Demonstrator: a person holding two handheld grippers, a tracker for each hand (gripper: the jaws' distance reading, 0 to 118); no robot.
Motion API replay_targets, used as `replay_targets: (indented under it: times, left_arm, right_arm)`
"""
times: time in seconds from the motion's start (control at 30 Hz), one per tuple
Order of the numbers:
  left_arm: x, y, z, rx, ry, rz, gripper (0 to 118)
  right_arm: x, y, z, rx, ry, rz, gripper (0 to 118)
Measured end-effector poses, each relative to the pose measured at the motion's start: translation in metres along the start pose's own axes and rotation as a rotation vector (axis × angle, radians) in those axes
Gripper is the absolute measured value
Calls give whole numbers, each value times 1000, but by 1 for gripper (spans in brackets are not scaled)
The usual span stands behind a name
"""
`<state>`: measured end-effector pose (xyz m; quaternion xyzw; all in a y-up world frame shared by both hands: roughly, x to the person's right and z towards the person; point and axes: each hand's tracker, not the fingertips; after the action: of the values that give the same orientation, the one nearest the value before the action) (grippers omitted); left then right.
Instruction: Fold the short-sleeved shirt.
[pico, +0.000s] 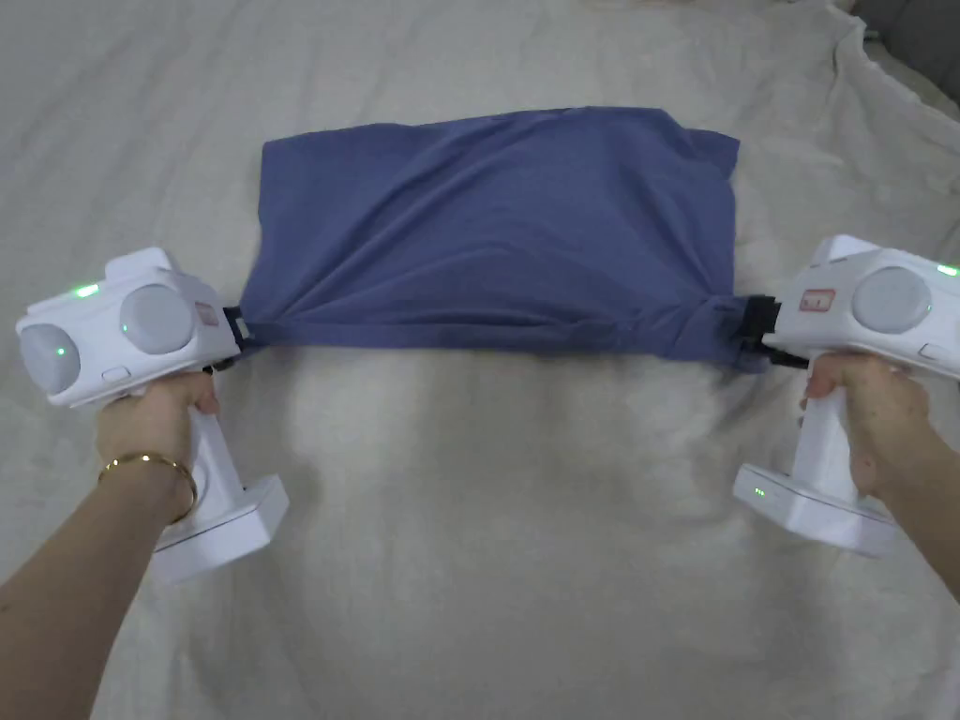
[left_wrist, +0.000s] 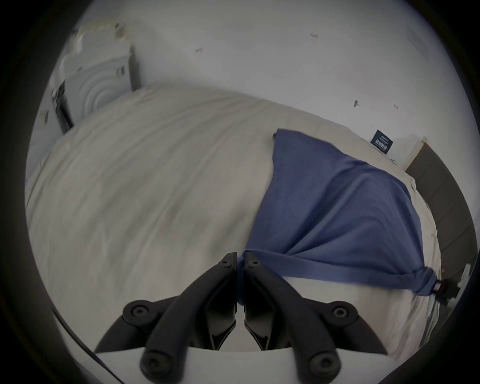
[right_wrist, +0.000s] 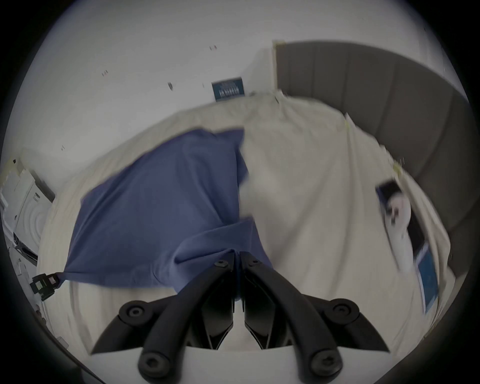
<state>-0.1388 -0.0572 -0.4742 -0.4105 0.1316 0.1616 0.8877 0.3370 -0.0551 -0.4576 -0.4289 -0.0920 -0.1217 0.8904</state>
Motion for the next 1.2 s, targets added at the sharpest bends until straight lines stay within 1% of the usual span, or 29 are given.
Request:
replay_targets:
  times: [0.07, 0.17, 0.27, 0.3, 0.43, 0.47, 0.57, 0.63, 0.7, 0.77, 0.8, 0.87, 0.93, 1.0, 1.1, 1.13, 1.17, 1.2]
  left_arm:
    - [-16, -23, 14, -3, 15, -18, 1]
    - [-42, -47, 39, -21, -18, -1, 1]
    - [-67, -66, 73, 21, -80, 58, 1]
    - [-73, -73, 84, 29, -93, 62, 1]
    - [-91, -107, 127, 34, -92, -68, 1]
    - [-94, -117, 137, 32, -83, -103, 1]
    - [-100, -145, 158, -5, -55, -176, 1]
    - [-104, -159, 170, -25, -54, -204, 1]
    - [-109, -169, 177, -43, -46, -224, 1]
    - [-112, -176, 185, -50, -16, -256, 1]
    - [-114, -180, 186, -51, 7, -280, 1]
    - [-116, -184, 189, -57, 43, -321, 1]
    - [-117, -190, 187, -70, 35, -335, 1]
    - [-120, -194, 183, -123, 36, -355, 1]
    - [-122, -202, 177, -140, 37, -355, 2]
    - [-122, -203, 175, -149, 38, -356, 6]
    - [-122, -204, 174, -154, 34, -353, 17]
    - [-122, -205, 175, -154, 40, -351, 37]
  right_arm:
    - [10, -20, 20, -12, 2, 13, 3]
    - [30, -37, 54, -3, 23, 45, 3]
    - [48, -49, 94, 31, 85, 63, 3]
    - [51, -53, 106, 46, 105, 84, 3]
    - [64, -78, 152, 62, 121, 184, 3]
    - [67, -86, 161, 60, 110, 212, 3]
    - [76, -110, 180, 40, 105, 247, 3]
    - [84, -125, 185, 34, 95, 265, 3]
    - [88, -142, 194, 36, 84, 263, 3]
    - [94, -159, 198, 7, 108, 251, 3]
    - [95, -166, 199, -10, 118, 257, 3]
    - [99, -181, 195, -53, 117, 287, 3]
    - [97, -192, 189, -85, 95, 330, 3]
    - [98, -198, 178, -99, 78, 332, 3]
    - [94, -202, 169, -127, 62, 345, 3]
    - [97, -202, 164, -133, 59, 348, 3]
    - [96, -202, 163, -135, 53, 355, 3]
    - [97, -201, 164, -133, 50, 358, 5]
